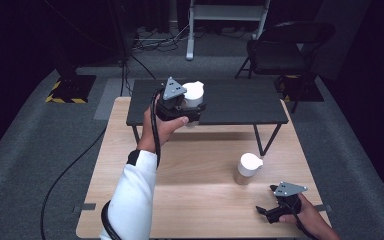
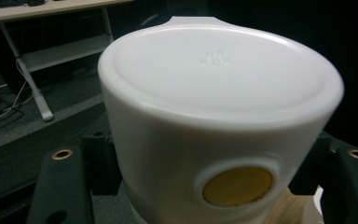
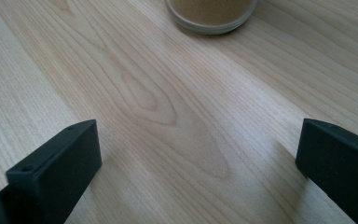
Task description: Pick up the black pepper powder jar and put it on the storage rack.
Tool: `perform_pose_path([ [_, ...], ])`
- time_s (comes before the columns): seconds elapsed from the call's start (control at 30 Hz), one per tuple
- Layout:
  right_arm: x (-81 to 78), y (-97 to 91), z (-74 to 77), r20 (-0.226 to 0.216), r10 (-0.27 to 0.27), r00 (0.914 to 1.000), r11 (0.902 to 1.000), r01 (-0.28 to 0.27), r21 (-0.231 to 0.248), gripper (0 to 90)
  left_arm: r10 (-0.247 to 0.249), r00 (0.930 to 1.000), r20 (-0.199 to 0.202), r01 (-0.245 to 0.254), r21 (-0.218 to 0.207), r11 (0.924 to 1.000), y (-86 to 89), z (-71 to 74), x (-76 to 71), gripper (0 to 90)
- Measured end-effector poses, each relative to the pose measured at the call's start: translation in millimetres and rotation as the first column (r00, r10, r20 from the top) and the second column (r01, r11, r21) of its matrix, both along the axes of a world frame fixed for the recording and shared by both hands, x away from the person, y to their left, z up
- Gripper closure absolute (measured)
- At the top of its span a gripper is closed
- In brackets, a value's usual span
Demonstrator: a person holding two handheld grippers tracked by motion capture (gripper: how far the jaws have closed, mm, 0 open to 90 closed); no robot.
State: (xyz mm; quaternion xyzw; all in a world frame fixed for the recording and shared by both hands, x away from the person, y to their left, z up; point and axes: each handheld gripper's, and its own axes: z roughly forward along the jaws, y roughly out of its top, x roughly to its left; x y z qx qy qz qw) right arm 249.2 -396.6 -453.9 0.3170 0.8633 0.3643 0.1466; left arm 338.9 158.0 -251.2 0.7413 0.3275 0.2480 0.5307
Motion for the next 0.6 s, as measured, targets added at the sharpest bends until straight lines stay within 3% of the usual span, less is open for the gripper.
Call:
perform_pose_path([
  [0.3,0.0,0.0,0.0,0.0,0.0,1.0,1.0,0.0,0.0,0.0,0.009,1.0,-0.001,-0.009,0.001,1.0,-8.6,-1.5,14.9,30.1],
  [0.6,0.0,-0.1,-0.1,0.0,0.0,1.0,1.0,0.0,0.001,0.0,0.036,0.9993,0.006,-0.036,-0.006,0.9993,-14.7,-6.6,18.8,30.2],
])
